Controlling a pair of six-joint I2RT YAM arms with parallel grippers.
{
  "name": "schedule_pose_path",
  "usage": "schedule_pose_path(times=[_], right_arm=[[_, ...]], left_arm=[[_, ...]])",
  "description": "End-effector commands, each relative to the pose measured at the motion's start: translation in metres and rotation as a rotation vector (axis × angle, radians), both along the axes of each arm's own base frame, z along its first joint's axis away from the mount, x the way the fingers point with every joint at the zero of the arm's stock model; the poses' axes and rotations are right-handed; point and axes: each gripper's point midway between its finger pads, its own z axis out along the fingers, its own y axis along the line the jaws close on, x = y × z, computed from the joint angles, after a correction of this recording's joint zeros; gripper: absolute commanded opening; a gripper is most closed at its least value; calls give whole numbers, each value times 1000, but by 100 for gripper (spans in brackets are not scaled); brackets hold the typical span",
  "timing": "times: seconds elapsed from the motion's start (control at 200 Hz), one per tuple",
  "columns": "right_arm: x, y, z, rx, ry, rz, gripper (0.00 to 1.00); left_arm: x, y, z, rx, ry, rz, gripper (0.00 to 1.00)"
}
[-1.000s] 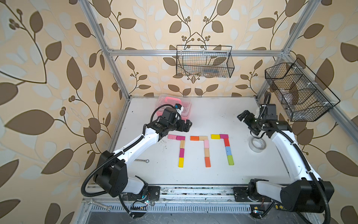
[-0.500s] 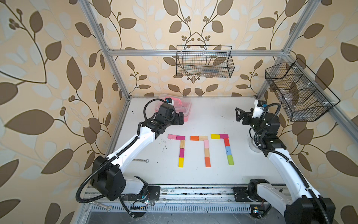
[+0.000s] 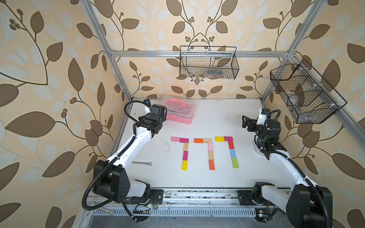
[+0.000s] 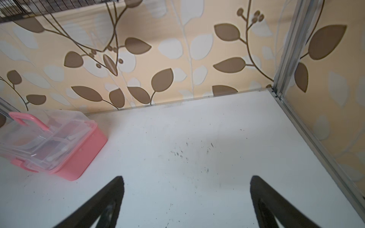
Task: Assemble the number 7 with building blocks
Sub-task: Reset both arms
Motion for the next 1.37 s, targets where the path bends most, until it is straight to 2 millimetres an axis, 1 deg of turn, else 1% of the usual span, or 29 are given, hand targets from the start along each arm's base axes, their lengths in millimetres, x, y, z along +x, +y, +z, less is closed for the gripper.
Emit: schedule_pose_path(times=[0.0, 0.11, 0.18, 0.23, 0.235, 0.25, 0.335, 0.45, 0.525, 0.645, 0.71, 0.78, 0.895, 0.9, 0.92, 0.95, 0.98, 1.045, 1.095, 1.13, 1.22, 1.3, 1.365], right_arm=[[-1, 1, -30, -49, 56, 31, 100], [2, 2, -60, -52, 112, 41, 100], [4, 4, -74, -62, 127, 59, 100], [5, 4, -83, -61, 138, 60, 100], [5, 4, -84, -61, 140, 60, 100], [6, 4, -85, -60, 139, 60, 100], [6, 7, -93, -60, 143, 84, 100], [6, 10, -100, -52, 139, 102, 100], [7, 14, -103, -39, 135, 121, 100], [11, 20, -104, -41, 138, 166, 100], [13, 22, -105, -41, 141, 175, 100], [13, 23, -105, -43, 142, 183, 100], [13, 22, -105, -43, 140, 176, 100], [13, 22, -105, -42, 141, 174, 100], [13, 21, -106, -44, 143, 170, 100], [13, 20, -106, -39, 147, 162, 100], [13, 19, -106, -39, 149, 159, 100], [13, 19, -106, -39, 148, 158, 100], [13, 19, -106, -40, 149, 159, 100], [14, 19, -106, -40, 150, 159, 100], [15, 20, -106, -43, 148, 165, 100], [16, 19, -106, -47, 138, 165, 100], [16, 20, -106, -47, 140, 171, 100]], left_arm=[[-5, 26, -1, 74, -6, 121, 99], [-2, 39, -12, 63, 5, 167, 99], [-1, 48, -18, 65, 13, 198, 99], [-2, 56, -17, 79, 2, 226, 99], [0, 56, -21, 86, 15, 227, 99], [1, 58, -27, 98, 29, 233, 99], [2, 73, -36, 126, 41, 263, 99], [0, 96, -53, 112, 44, 308, 99], [4, 102, -64, 108, 40, 281, 99], [14, 98, -78, 172, 19, 163, 99], [15, 96, -85, 200, -4, 123, 99], [15, 90, -98, 195, -9, 64, 99], [21, 83, -102, 161, 6, 18, 99], [19, 83, -105, 160, 26, 14, 99], [18, 83, -106, 162, 48, 15, 99], [11, 83, -113, 160, 119, 4, 99], [8, 82, -114, 99, 98, 48, 99], [3, 77, -118, 66, 75, 33, 99], [4, 72, -119, 76, 49, -19, 99], [5, 74, -119, 91, 26, -19, 99], [4, 76, -131, 83, 29, -11, 99], [-2, 69, -139, 75, -26, -54, 99], [-8, 67, -140, 75, -83, -63, 99]])
